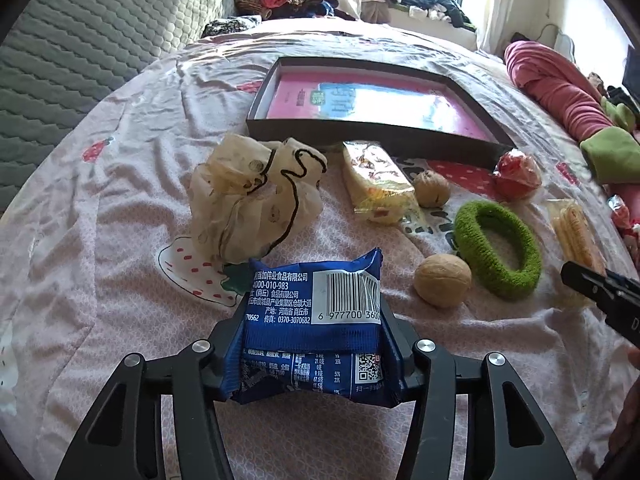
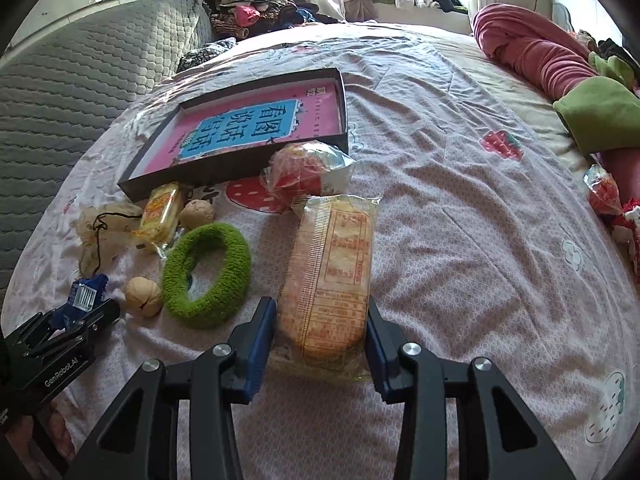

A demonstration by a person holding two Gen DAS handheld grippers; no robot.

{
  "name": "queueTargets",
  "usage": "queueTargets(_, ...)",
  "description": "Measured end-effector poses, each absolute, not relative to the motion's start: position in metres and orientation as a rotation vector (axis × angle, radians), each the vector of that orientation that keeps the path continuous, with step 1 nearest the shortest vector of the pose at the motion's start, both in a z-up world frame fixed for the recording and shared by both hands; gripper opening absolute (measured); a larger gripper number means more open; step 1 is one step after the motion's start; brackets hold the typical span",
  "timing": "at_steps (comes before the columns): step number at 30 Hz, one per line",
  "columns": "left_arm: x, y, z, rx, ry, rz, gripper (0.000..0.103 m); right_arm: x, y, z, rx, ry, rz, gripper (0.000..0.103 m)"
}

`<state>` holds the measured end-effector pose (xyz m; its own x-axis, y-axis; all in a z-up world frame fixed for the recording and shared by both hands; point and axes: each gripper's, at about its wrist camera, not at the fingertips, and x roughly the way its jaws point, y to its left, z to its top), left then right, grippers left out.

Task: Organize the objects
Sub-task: 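Carry the blue packet with the left tool while the right tool carries the bread loaf to the tray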

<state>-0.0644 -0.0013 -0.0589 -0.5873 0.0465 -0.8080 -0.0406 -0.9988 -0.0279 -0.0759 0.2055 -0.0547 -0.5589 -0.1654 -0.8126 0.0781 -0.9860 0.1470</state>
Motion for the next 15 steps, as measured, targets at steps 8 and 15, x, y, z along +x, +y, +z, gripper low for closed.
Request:
queueTargets(8,-0.058,0.000,-0.046,-1.371,-0.007,2.787,0.057,-0.067,0.198,-0.047,1.362,-0.113,-2.632,0.042)
queueTargets(15,-0.055,0.001,-0.028,-1.320,0.012,2.813,0.057,-0.060,0.192,-0.030,1.306,-0.096,-2.626,0.042)
